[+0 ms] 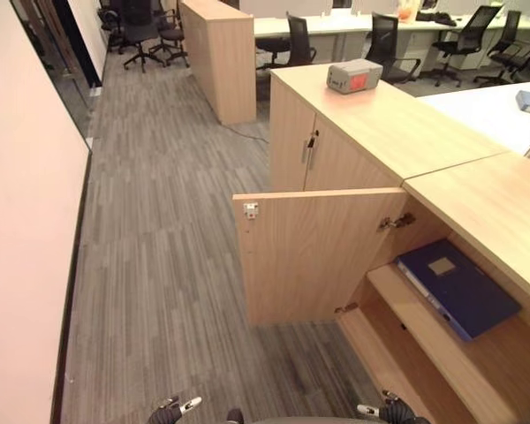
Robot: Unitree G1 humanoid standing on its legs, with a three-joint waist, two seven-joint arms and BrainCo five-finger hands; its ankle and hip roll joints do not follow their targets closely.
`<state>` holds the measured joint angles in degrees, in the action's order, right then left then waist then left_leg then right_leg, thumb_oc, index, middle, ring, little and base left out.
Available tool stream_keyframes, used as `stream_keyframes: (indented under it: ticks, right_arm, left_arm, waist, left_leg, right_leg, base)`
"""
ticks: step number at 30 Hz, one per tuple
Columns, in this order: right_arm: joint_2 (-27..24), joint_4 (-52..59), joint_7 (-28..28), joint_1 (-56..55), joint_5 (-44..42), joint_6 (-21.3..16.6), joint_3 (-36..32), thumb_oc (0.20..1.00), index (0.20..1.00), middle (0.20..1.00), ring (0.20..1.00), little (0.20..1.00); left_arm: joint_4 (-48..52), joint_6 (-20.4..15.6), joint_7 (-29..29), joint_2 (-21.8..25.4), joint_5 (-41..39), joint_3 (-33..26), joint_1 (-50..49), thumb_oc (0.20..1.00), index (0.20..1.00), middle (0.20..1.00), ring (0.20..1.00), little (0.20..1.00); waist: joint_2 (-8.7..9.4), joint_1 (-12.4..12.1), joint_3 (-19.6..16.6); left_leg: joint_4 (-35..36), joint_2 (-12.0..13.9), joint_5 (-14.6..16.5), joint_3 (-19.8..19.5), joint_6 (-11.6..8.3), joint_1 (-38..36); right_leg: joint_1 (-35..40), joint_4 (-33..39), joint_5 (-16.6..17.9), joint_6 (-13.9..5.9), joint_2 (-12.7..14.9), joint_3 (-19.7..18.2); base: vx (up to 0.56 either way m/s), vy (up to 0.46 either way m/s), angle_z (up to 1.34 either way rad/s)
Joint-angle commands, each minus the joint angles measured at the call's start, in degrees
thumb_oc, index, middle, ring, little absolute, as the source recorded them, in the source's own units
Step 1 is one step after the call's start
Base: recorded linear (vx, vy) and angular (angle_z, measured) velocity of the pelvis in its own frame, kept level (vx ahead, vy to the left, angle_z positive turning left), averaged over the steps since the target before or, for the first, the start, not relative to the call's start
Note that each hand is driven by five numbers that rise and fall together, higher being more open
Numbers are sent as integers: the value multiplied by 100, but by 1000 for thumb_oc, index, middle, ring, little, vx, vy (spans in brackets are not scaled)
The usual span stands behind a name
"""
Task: Put the empty folder in the office cabinet
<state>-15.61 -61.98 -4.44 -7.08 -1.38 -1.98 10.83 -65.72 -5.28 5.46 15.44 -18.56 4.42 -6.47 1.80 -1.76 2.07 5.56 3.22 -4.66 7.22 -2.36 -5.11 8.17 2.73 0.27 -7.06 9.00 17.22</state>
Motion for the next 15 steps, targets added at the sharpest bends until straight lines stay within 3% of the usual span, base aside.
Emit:
stream_keyframes:
  ticks: [1,8,13,15]
  right_arm:
    - [-41,-180,-22,384,-308,-120,52,1000,1000,1000,1000,1000]
    - [-176,-25,7,297,-1,-100,229,1000,1000,1000,1000,1000]
    - [-281,229,61,164,105,-112,337,1000,1000,1000,1000,1000]
    - [-214,150,89,148,38,-102,355,1000,1000,1000,1000,1000]
  left_arm:
    - [-88,-207,-83,-65,132,-106,395,1000,1000,1000,1000,1000]
    - [583,-369,-235,182,-266,-174,816,1000,1000,1000,1000,1000]
    - [1081,-557,-435,945,-1037,-500,1963,1000,1000,1000,1000,1000]
    - [1246,-595,-486,1035,-1155,-435,2316,1000,1000,1000,1000,1000]
  waist:
    - [-5,2,145]
    - [-12,126,125]
    - [7,357,43]
    - [31,427,42]
  left_leg:
    - [-103,143,569,-141,-280,-187]
    - [-57,172,618,-48,-304,-339]
    - [-56,187,685,132,-314,-471]
    - [-56,182,687,142,-301,-460]
  right_leg:
    - [-29,70,177,-492,326,132]
    - [13,97,209,-511,353,54]
    - [-30,12,237,-560,378,-92]
    - [-102,-95,233,-572,396,-148]
  base:
    - [23,-35,0]
    - [28,-5,-1]
    - [45,14,-24]
    - [-9,15,-14]
